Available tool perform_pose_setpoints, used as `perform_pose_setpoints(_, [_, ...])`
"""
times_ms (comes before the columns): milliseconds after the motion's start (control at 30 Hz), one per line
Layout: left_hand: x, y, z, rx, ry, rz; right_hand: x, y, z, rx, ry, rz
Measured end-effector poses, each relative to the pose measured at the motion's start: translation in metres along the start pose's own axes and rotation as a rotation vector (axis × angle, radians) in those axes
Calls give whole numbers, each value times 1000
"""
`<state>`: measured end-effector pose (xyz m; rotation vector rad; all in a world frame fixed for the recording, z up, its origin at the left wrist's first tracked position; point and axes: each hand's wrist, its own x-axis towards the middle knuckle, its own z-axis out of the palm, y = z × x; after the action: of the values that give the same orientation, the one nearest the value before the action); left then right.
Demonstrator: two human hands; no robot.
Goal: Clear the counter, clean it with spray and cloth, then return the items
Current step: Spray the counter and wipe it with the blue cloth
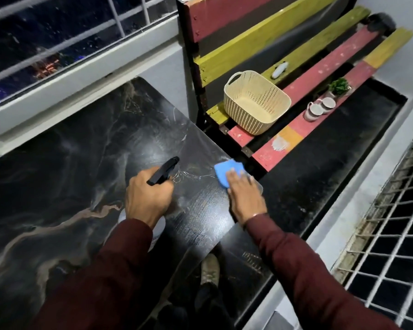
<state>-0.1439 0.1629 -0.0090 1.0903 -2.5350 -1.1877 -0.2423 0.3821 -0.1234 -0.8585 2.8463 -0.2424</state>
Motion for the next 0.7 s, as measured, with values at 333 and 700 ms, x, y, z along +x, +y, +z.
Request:
perform_pose_setpoints(333, [12,-19,-34,-64,140,-105,-11,-183,40,18,-170,-635])
perform_pose_setpoints(700, [19,-75,-89,-134,272,-271,91,-162,41,-15,71,-87])
